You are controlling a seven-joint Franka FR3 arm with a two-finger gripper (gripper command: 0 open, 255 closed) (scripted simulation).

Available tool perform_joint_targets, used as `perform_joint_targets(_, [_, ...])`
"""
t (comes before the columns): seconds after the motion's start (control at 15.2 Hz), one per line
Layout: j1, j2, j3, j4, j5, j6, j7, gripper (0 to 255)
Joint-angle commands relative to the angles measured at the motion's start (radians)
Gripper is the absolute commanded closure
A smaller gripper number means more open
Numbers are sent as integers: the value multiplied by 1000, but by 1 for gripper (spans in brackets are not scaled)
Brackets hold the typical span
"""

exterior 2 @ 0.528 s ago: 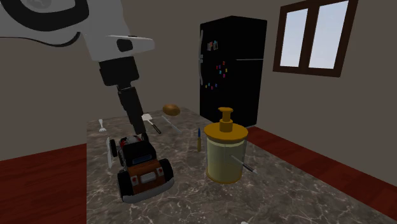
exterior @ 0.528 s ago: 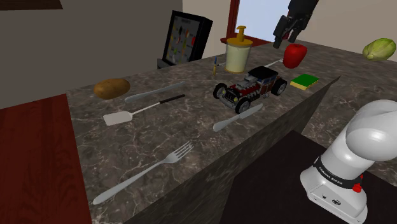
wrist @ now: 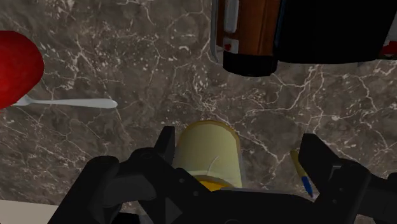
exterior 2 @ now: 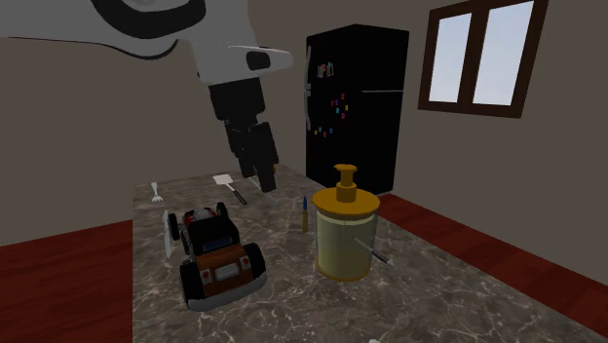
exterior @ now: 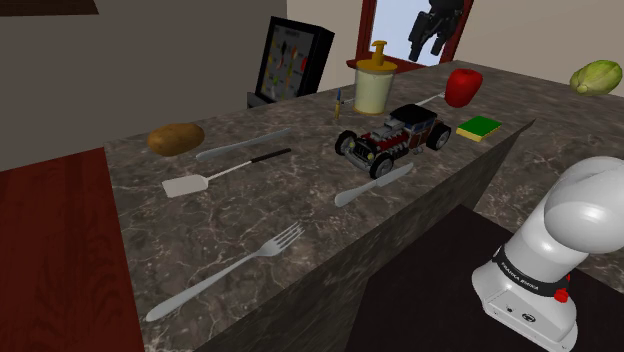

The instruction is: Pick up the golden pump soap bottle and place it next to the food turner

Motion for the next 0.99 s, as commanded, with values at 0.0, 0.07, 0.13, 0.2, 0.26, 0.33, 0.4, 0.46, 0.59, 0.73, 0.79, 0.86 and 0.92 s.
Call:
perform_joint_targets(0.0, [6,88,-17,79,15,7,-26,0])
perform_joint_targets(0.07, [8,129,-26,120,24,7,-41,0])
perform_joint_targets(0.13, [11,170,-35,162,33,5,-57,0])
perform_joint_targets(0.2, [12,212,-44,207,43,2,-73,0])
perform_joint_targets(0.26, [14,254,-53,253,54,-3,-88,0])
perform_joint_targets(0.33, [15,296,-61,301,66,-10,-104,0])
perform_joint_targets(0.4, [15,340,-69,351,79,-18,-120,0])
perform_joint_targets(0.46, [14,384,-77,403,93,-28,-136,0])
perform_joint_targets(0.59, [10,477,-89,517,123,-55,-168,0])
perform_joint_targets(0.73, [6,519,-94,558,138,-56,-182,0])
perform_joint_targets(0.79, [6,517,-93,542,137,-42,-182,0])
perform_joint_targets(0.86, [6,516,-93,526,137,-28,-181,0])
perform_joint_targets(0.92, [7,514,-92,511,137,-14,-181,0])
